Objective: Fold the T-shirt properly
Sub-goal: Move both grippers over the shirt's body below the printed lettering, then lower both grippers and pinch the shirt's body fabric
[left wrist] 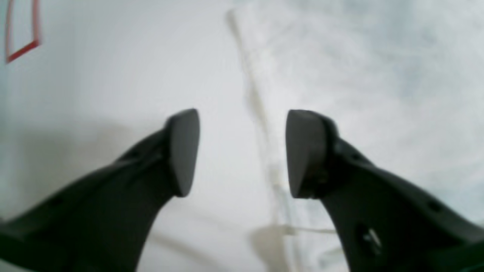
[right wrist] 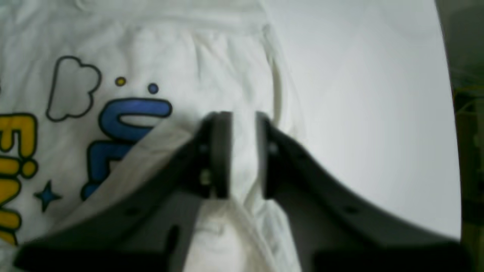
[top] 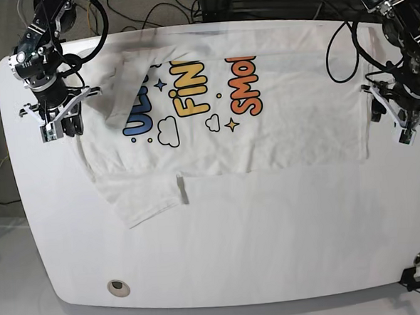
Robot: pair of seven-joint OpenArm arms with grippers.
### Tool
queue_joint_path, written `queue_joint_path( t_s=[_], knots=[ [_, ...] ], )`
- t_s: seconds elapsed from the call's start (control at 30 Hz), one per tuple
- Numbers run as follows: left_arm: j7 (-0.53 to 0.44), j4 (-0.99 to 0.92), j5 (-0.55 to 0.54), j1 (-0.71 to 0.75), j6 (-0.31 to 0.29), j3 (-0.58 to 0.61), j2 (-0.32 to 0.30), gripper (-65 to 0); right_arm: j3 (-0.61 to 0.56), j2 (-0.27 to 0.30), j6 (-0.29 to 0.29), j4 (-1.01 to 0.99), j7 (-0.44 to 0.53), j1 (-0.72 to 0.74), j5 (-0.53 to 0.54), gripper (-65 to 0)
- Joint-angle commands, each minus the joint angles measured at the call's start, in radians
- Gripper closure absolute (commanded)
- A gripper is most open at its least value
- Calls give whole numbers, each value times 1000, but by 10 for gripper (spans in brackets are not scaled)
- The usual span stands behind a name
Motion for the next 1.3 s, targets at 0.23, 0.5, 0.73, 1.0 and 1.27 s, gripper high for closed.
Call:
queue_joint_path(
  t_s=[0.23,0.5,0.73,1.0,1.27],
  knots=[
    [-79,-109,67,-125,5,8,-9,-369,-42,39,-1,-207,20,209,-95,-419],
    [-240,-316,95,-190,5,18,-14,-369,-87,111,-1,-468,34,400,-95,-419],
    [-383,-517,95,-254,5,50,-38,-366,-120,151,-1,-698,146,508,-146,-419],
    [-509,-738,92,-348,5,85,-104,-366,-125,217,-1,-955,266,587,-141,-419],
    [-527,-791,89,-369,5,116,-103,-366,-127,211,-1,-1016,298,587,-138,-419]
  ],
)
